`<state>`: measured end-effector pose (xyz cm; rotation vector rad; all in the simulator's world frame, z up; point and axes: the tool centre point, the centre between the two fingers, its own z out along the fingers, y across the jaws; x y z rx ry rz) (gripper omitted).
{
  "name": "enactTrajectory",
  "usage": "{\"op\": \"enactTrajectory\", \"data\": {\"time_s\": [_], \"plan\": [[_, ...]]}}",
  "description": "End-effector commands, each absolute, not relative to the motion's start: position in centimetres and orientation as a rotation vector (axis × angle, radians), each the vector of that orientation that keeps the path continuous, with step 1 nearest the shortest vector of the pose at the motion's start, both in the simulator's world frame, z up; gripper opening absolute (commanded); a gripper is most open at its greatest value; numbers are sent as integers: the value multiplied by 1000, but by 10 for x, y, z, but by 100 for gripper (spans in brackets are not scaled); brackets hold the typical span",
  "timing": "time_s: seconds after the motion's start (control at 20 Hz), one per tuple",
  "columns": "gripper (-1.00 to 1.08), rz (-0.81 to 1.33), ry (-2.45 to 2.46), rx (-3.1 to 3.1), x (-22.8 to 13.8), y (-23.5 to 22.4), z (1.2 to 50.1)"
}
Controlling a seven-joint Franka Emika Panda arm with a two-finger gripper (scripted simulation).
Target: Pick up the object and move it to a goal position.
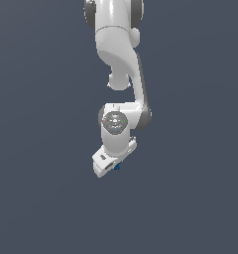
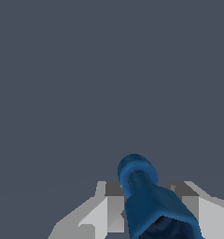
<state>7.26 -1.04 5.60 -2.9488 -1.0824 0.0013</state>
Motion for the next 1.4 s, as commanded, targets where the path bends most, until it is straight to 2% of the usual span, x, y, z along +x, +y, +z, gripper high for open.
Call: {"op": "enactTrajectory", "data": {"time_s": [0.0,0.9,1.35], "plan": [[-100,0,-1082,-2949,65,-15,63],[-100,1,-1082,-2950,-30,-64,135],[-100,0,-1082,-2950,-57,-80,158]]}}
